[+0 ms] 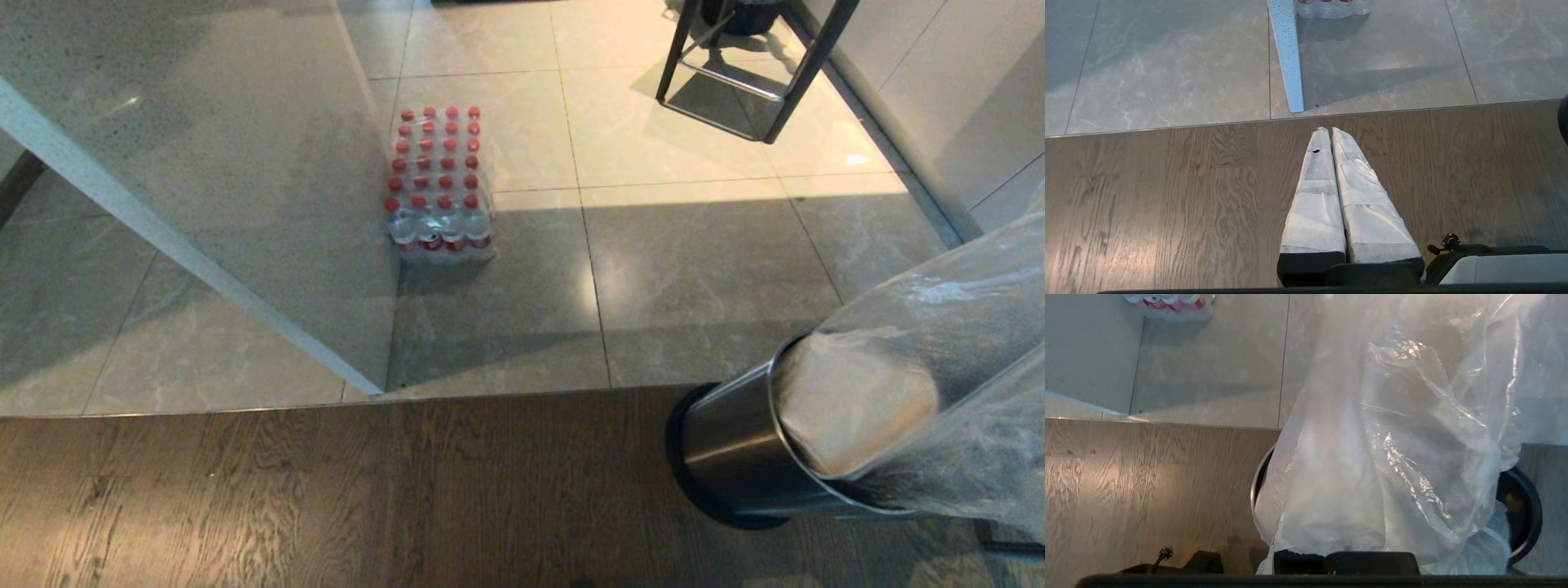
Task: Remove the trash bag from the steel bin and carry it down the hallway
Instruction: Pick up the trash bag
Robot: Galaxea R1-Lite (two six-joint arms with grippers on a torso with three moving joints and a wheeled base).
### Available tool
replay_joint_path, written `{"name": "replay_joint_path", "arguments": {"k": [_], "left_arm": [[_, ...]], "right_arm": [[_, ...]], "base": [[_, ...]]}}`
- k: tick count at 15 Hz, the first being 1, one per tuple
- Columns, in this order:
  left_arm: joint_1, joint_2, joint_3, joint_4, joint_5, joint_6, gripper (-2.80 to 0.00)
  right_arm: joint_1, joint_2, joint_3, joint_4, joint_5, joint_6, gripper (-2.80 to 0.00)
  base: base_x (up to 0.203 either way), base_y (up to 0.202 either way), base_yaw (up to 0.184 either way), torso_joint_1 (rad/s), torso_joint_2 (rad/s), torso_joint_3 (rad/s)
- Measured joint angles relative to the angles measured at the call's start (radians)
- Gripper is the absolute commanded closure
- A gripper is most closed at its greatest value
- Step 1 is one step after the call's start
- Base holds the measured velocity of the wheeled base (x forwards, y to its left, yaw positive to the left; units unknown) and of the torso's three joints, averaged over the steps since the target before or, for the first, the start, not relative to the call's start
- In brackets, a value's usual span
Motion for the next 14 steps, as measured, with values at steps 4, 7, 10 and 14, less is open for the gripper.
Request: {"name": "replay_joint_path", "arguments": {"k": [4,7,10,14], "left_arm": [[0.000,0.000,0.000,0.000,0.000,0.000,0.00],[0.000,0.000,0.000,0.000,0.000,0.000,0.00],[0.000,0.000,0.000,0.000,0.000,0.000,0.00],[0.000,0.000,0.000,0.000,0.000,0.000,0.00]], "right_arm": [[0.006,0.017,-0.099,0.029,-0.002,-0.001,0.00],[0.008,0.011,0.007,0.041,-0.005,-0.003,0.00],[0.013,0.025,-0.021,0.042,-0.008,0.000,0.00],[0.015,0.022,0.034,0.036,-0.026,0.001,0.00]], "base": [[0.000,0.000,0.000,0.000,0.00,0.000],[0.000,0.000,0.000,0.000,0.00,0.000],[0.000,0.000,0.000,0.000,0.00,0.000],[0.000,0.000,0.000,0.000,0.00,0.000]]}}
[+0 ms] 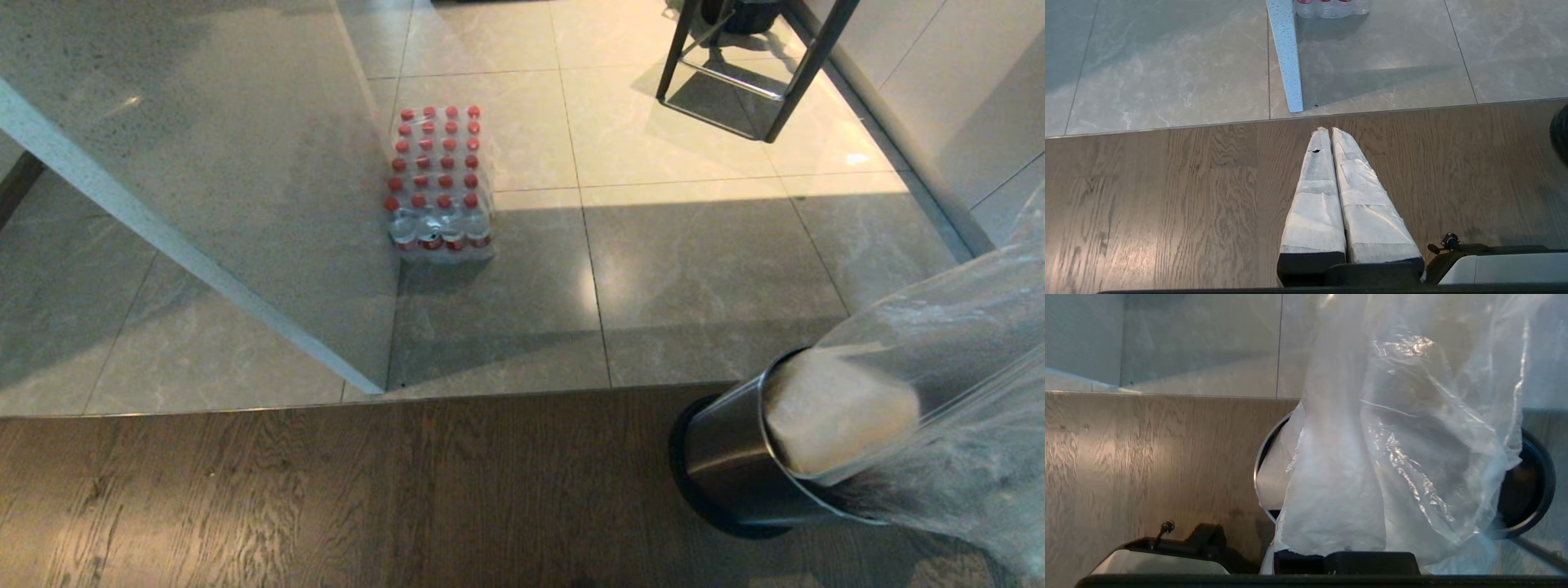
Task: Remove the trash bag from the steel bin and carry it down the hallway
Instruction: Pick up the trash bag
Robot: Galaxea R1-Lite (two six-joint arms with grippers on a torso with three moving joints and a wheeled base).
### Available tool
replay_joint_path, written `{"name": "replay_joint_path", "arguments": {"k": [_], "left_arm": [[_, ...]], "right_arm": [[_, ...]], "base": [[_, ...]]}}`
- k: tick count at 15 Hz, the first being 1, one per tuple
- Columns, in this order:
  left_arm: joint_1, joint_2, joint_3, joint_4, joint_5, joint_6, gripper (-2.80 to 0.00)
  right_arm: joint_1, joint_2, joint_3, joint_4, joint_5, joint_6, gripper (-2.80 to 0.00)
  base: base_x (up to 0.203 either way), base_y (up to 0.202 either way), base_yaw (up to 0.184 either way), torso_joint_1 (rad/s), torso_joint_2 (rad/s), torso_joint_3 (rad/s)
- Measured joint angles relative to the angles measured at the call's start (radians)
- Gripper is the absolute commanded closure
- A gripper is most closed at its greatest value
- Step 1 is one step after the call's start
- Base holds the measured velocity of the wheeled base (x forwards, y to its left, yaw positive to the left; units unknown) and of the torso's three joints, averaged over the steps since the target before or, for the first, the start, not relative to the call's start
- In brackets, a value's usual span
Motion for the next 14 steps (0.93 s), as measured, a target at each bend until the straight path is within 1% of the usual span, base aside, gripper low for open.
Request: {"name": "replay_joint_path", "arguments": {"k": [1,3,4,8,10,13,14], "left_arm": [[0.000,0.000,0.000,0.000,0.000,0.000,0.00],[0.000,0.000,0.000,0.000,0.000,0.000,0.00],[0.000,0.000,0.000,0.000,0.000,0.000,0.00],[0.000,0.000,0.000,0.000,0.000,0.000,0.00],[0.000,0.000,0.000,0.000,0.000,0.000,0.00],[0.000,0.000,0.000,0.000,0.000,0.000,0.00],[0.000,0.000,0.000,0.000,0.000,0.000,0.00]], "right_arm": [[0.000,0.008,-0.007,0.002,0.000,0.001,0.00],[0.001,0.015,-0.080,-0.001,-0.001,0.001,0.00],[0.001,0.011,-0.093,-0.001,-0.003,-0.001,0.00],[0.006,0.006,0.012,-0.024,-0.007,-0.015,0.00],[0.010,0.012,-0.025,-0.022,-0.008,-0.020,0.00],[0.014,0.014,-0.004,-0.022,-0.010,-0.028,0.00],[0.015,0.026,-0.025,-0.011,-0.012,-0.022,0.00]], "base": [[0.000,0.000,0.000,0.000,0.00,0.000],[0.000,0.000,0.000,0.000,0.00,0.000],[0.000,0.000,0.000,0.000,0.00,0.000],[0.000,0.000,0.000,0.000,0.00,0.000],[0.000,0.000,0.000,0.000,0.00,0.000],[0.000,0.000,0.000,0.000,0.00,0.000],[0.000,0.000,0.000,0.000,0.00,0.000]]}}
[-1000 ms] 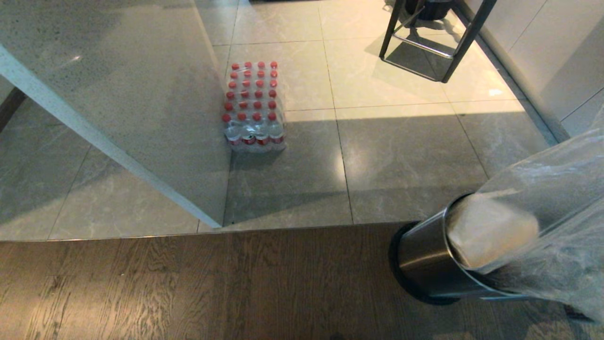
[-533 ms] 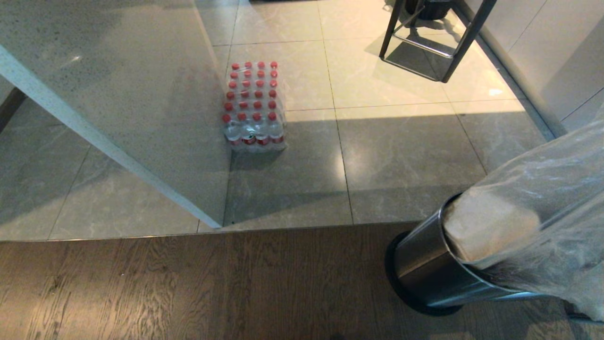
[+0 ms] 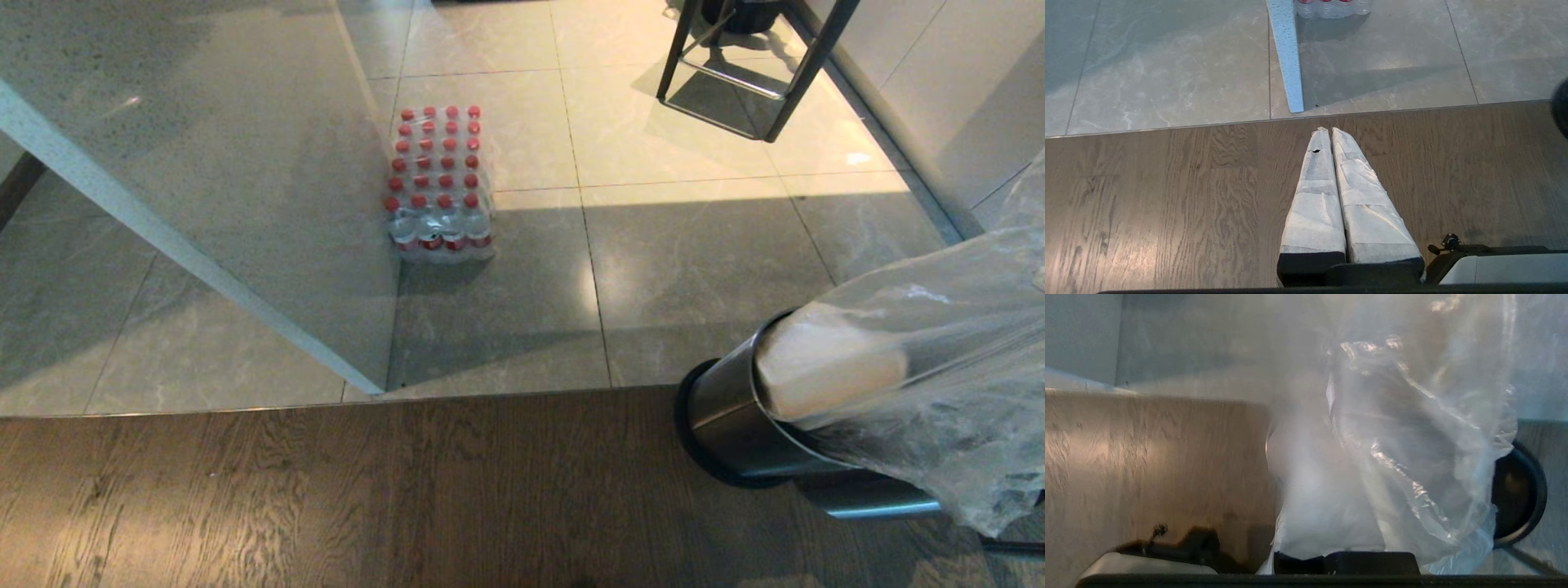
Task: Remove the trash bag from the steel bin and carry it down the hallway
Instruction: Pick up the trash bag
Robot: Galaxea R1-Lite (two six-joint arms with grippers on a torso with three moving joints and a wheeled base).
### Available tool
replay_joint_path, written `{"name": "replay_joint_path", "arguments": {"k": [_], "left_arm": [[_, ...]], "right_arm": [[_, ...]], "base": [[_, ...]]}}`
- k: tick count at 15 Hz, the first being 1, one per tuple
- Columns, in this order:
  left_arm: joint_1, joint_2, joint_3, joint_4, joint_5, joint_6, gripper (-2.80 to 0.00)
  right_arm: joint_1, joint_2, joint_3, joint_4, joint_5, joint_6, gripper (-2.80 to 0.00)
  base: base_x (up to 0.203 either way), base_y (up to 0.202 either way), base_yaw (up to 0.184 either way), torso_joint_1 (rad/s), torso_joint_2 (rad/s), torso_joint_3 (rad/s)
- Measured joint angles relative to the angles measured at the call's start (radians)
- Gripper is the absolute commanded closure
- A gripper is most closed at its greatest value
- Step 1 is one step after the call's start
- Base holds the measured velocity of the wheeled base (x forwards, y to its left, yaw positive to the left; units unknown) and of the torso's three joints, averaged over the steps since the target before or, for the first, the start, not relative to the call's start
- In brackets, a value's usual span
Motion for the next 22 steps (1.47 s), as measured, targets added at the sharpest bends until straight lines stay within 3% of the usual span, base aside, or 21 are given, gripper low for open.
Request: {"name": "replay_joint_path", "arguments": {"k": [2,4,7,11,13,16,18,20,22], "left_arm": [[0.000,0.000,0.000,0.000,0.000,0.000,0.00],[0.000,0.000,0.000,0.000,0.000,0.000,0.00],[0.000,0.000,0.000,0.000,0.000,0.000,0.00],[0.000,0.000,0.000,0.000,0.000,0.000,0.00],[0.000,0.000,0.000,0.000,0.000,0.000,0.00],[0.000,0.000,0.000,0.000,0.000,0.000,0.00],[0.000,0.000,0.000,0.000,0.000,0.000,0.00],[0.000,0.000,0.000,0.000,0.000,0.000,0.00],[0.000,0.000,0.000,0.000,0.000,0.000,0.00]], "right_arm": [[0.001,0.012,-0.081,0.015,-0.002,0.009,0.00],[0.001,0.007,-0.078,0.017,-0.021,0.005,0.00],[0.003,0.008,0.112,0.051,-0.107,-0.013,0.00],[0.011,0.004,0.275,0.323,-0.251,-0.079,0.00],[0.013,0.009,0.185,0.371,-0.247,-0.079,0.00],[0.014,0.023,-0.082,0.325,-0.172,-0.074,0.00],[0.014,0.019,-0.138,0.307,-0.161,-0.060,0.00],[0.014,-0.006,-0.049,0.294,-0.183,-0.050,0.00],[0.015,-0.028,0.141,0.284,-0.208,-0.045,0.00]], "base": [[0.000,0.000,0.000,0.000,0.00,0.000],[0.000,0.000,0.000,0.000,0.00,0.000],[0.000,0.000,0.000,0.000,0.00,0.000],[0.000,0.000,0.000,0.000,0.00,0.000],[0.000,0.000,0.000,0.000,0.00,0.000],[0.000,0.000,0.000,0.000,0.00,0.000],[0.000,0.000,0.000,0.000,0.00,0.000],[0.000,0.000,0.000,0.000,0.00,0.000],[0.000,0.000,0.000,0.000,0.00,0.000]]}}
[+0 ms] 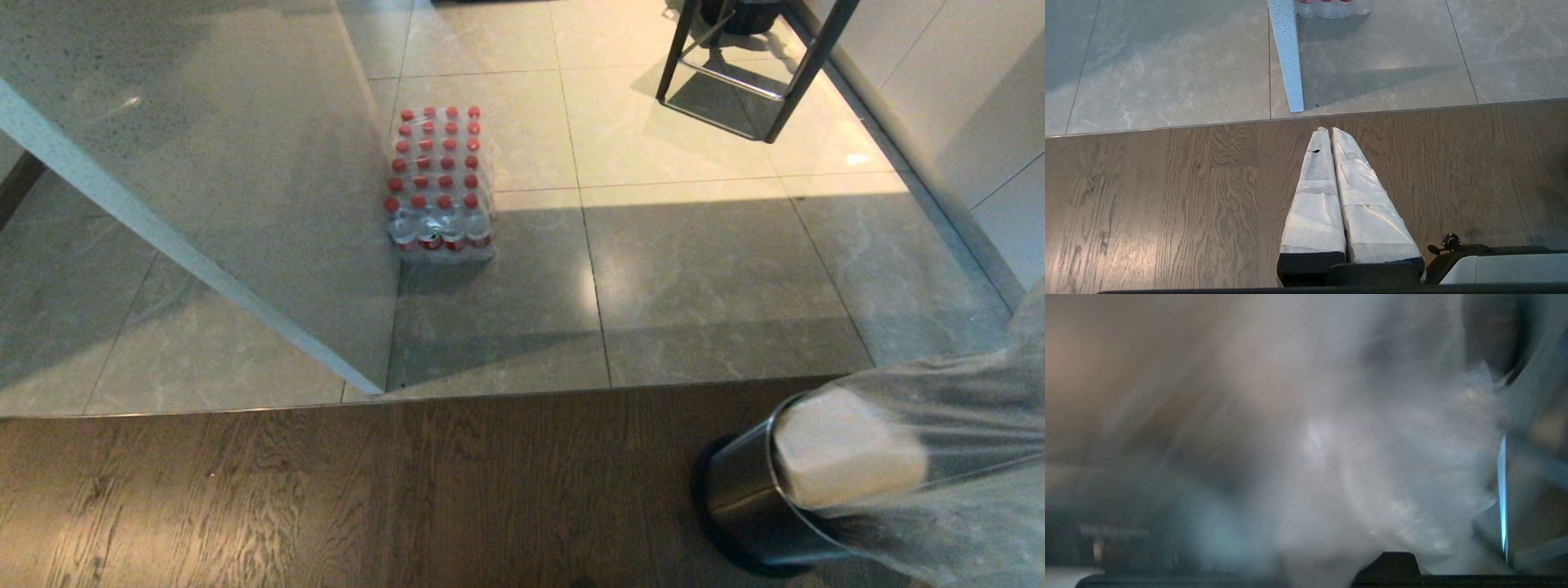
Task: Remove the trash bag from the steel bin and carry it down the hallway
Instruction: Pick up the trash bag
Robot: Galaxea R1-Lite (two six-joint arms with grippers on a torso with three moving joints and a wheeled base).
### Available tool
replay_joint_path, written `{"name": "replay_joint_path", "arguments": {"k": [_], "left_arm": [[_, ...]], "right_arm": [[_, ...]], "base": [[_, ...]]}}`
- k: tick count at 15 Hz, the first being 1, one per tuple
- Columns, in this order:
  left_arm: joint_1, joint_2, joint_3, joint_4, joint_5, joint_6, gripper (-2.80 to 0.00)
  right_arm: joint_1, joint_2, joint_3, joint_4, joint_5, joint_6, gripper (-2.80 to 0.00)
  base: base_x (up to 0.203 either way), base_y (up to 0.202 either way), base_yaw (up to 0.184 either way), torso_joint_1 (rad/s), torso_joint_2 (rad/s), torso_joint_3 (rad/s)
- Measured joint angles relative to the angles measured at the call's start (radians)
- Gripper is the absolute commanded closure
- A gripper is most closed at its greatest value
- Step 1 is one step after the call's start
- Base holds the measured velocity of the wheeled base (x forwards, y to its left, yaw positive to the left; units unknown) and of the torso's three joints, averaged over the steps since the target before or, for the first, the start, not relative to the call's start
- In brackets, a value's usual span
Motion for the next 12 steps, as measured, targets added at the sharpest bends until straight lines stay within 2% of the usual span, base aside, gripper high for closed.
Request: {"name": "replay_joint_path", "arguments": {"k": [1,3,4,7,9,10,12], "left_arm": [[0.000,0.000,0.000,0.000,0.000,0.000,0.00],[0.000,0.000,0.000,0.001,0.000,0.000,0.00],[0.000,0.000,0.000,0.000,0.000,0.000,0.00],[0.000,0.000,0.000,0.000,0.000,0.000,0.00],[0.000,0.000,0.000,0.000,0.000,0.000,0.00],[0.000,0.000,0.000,0.000,0.000,0.000,0.00],[0.000,0.000,0.000,0.000,0.000,0.000,0.00]], "right_arm": [[0.000,-0.003,0.081,-0.009,-0.005,0.002,0.00],[0.001,0.007,0.134,-0.016,-0.001,0.003,0.00],[0.002,0.017,0.111,-0.016,0.002,0.005,0.00],[0.004,0.045,-0.129,-0.022,0.010,0.009,0.00],[0.005,0.038,-0.221,-0.025,0.011,0.006,0.00],[0.006,0.028,-0.216,-0.025,0.010,0.000,0.00],[0.013,0.006,-0.093,-0.035,0.008,-0.022,0.00]], "base": [[0.000,0.000,0.000,0.000,0.00,0.000],[0.000,0.000,0.000,0.000,0.00,0.000],[0.000,0.000,0.000,0.000,0.00,0.000],[0.000,0.000,0.000,0.000,0.00,0.000],[0.000,0.000,0.000,0.000,0.00,0.000],[0.000,0.000,0.000,0.000,0.00,0.000],[0.000,0.000,0.000,0.000,0.00,0.000]]}}
